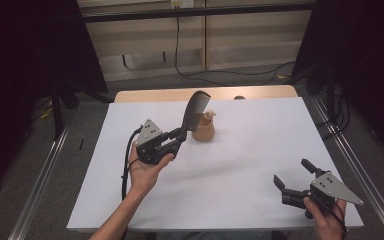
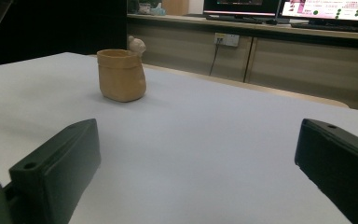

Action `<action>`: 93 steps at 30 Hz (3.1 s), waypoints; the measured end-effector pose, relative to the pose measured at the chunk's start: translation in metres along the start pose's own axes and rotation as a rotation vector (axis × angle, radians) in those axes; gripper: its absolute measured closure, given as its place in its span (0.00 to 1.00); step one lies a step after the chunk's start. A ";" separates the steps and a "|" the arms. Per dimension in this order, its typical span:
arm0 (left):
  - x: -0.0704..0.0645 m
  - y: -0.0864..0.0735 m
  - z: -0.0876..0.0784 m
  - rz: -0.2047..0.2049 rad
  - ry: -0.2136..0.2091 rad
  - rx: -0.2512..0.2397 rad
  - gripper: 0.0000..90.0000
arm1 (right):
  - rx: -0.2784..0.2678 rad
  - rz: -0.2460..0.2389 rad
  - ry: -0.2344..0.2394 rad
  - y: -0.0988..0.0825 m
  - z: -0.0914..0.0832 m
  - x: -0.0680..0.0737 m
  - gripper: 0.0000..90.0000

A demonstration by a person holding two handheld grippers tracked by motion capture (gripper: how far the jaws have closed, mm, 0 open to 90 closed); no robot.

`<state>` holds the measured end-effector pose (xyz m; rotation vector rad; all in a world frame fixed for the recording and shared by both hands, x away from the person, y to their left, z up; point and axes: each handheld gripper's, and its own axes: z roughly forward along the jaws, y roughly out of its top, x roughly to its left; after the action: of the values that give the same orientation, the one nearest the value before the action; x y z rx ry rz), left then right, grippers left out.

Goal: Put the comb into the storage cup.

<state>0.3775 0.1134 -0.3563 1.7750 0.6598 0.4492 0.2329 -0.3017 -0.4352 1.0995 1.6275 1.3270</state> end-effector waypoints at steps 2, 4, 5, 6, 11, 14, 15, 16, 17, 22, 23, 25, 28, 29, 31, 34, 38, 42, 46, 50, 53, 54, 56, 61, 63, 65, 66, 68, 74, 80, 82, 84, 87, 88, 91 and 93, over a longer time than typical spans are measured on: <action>0.001 0.002 0.002 -0.007 0.003 -0.017 0.81 | 0.001 -0.001 -0.001 0.000 0.000 0.000 0.00; 0.003 0.003 0.004 -0.009 0.011 -0.029 0.81 | 0.002 -0.003 -0.001 0.000 0.000 0.000 0.00; 0.003 0.004 0.005 -0.007 0.014 -0.034 0.81 | 0.003 -0.001 -0.001 0.000 0.000 0.000 0.00; 0.004 0.005 0.005 -0.006 0.017 -0.042 0.81 | 0.003 -0.001 -0.001 0.000 0.000 0.000 0.00; 0.007 0.008 0.007 -0.017 0.028 -0.061 0.81 | 0.003 0.000 0.002 0.000 0.000 0.000 0.00; 0.009 0.009 0.009 -0.020 0.036 -0.061 0.81 | 0.002 -0.001 0.002 0.000 0.000 0.000 0.00; 0.010 0.010 0.009 -0.017 0.039 -0.059 0.81 | 0.002 -0.001 0.002 0.000 0.000 0.000 0.00; 0.011 0.010 0.011 -0.014 0.048 -0.068 0.81 | 0.002 -0.002 0.000 0.000 0.000 0.000 0.00; 0.011 0.010 0.012 -0.011 0.053 -0.068 0.81 | 0.004 -0.003 -0.002 0.000 0.000 0.000 0.00; 0.018 0.011 0.018 -0.028 0.059 -0.081 0.81 | 0.008 -0.005 0.001 0.000 0.000 0.000 0.00; 0.020 0.011 0.019 -0.027 0.065 -0.083 0.81 | 0.006 -0.003 0.000 0.000 0.000 0.000 0.00; 0.023 0.012 0.022 -0.029 0.064 -0.089 0.81 | 0.007 -0.003 0.001 0.000 0.000 0.000 0.00; 0.026 0.014 0.026 -0.040 0.060 -0.085 0.81 | 0.005 -0.003 0.000 0.000 0.000 0.000 0.00; 0.027 0.015 0.028 -0.046 0.057 -0.085 0.81 | 0.005 -0.002 0.001 0.000 0.000 0.000 0.00; 0.028 0.017 0.030 -0.042 0.060 -0.088 0.81 | 0.005 -0.004 0.001 0.000 0.000 0.000 0.00; 0.030 0.023 0.033 -0.052 0.056 -0.109 0.81 | 0.003 -0.005 0.002 0.000 0.000 0.000 0.00; 0.030 0.029 0.038 -0.052 0.059 -0.120 0.81 | 0.003 -0.003 0.003 0.000 0.000 -0.001 0.00; 0.030 0.031 0.045 -0.027 0.070 -0.117 0.81 | 0.003 -0.005 0.002 0.000 0.000 0.000 0.00; 0.032 0.030 0.053 -0.051 0.059 -0.121 0.81 | 0.004 -0.004 0.002 0.000 -0.001 -0.001 0.00; 0.033 0.030 0.065 -0.055 0.059 -0.120 0.81 | 0.008 -0.003 0.002 0.000 0.000 0.000 0.00; 0.033 0.033 0.071 -0.051 0.060 -0.128 0.81 | 0.008 -0.004 0.002 0.000 -0.001 0.000 0.00; 0.034 0.034 0.073 -0.039 0.061 -0.133 0.81 | 0.007 -0.005 0.002 0.000 -0.001 0.000 0.00; 0.032 0.035 0.077 -0.045 0.061 -0.135 0.81 | 0.005 -0.002 0.000 0.000 -0.001 0.000 0.00; 0.032 0.038 0.086 -0.052 0.059 -0.132 0.81 | 0.004 -0.003 0.003 0.000 -0.001 0.000 0.00; 0.032 0.039 0.089 -0.042 0.060 -0.135 0.81 | 0.004 -0.002 0.006 0.000 0.000 0.000 0.00; 0.033 0.038 0.092 -0.053 0.064 -0.148 0.81 | 0.005 -0.001 0.003 -0.001 0.000 0.000 0.00; 0.033 0.038 0.095 -0.054 0.068 -0.153 0.81 | 0.005 -0.001 0.003 -0.001 0.000 0.000 0.00; 0.033 0.037 0.100 -0.035 0.076 -0.147 0.81 | 0.007 -0.007 0.002 0.000 -0.001 0.000 0.00; 0.028 0.034 0.111 -0.043 0.056 -0.146 0.81 | 0.004 -0.006 0.006 -0.001 0.000 -0.001 0.00; 0.028 0.025 0.117 -0.050 0.052 -0.136 0.81 | 0.004 -0.009 0.009 0.000 -0.001 0.000 0.00; 0.029 0.022 0.119 -0.054 0.062 -0.142 0.81 | 0.004 -0.008 0.008 0.000 -0.001 0.000 0.00; 0.031 0.020 0.120 -0.054 0.068 -0.131 0.81 | 0.005 -0.009 0.008 0.000 -0.001 0.000 0.00; 0.034 0.017 0.123 -0.060 0.070 -0.137 0.81 | 0.005 -0.009 0.008 0.000 -0.001 0.000 0.00; 0.035 0.017 0.125 -0.050 0.073 -0.134 0.81 | 0.005 -0.009 0.008 0.000 -0.001 0.000 0.00; 0.039 0.016 0.129 -0.066 0.068 -0.148 0.81 | 0.006 -0.009 0.009 0.000 -0.001 0.000 0.00; 0.042 0.015 0.132 -0.073 0.072 -0.157 0.81 | 0.007 -0.009 0.010 0.000 -0.001 0.000 0.00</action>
<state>0.4924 0.0391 -0.3817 1.5874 0.7181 0.5028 0.2315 -0.3019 -0.4354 1.0901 1.6434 1.3247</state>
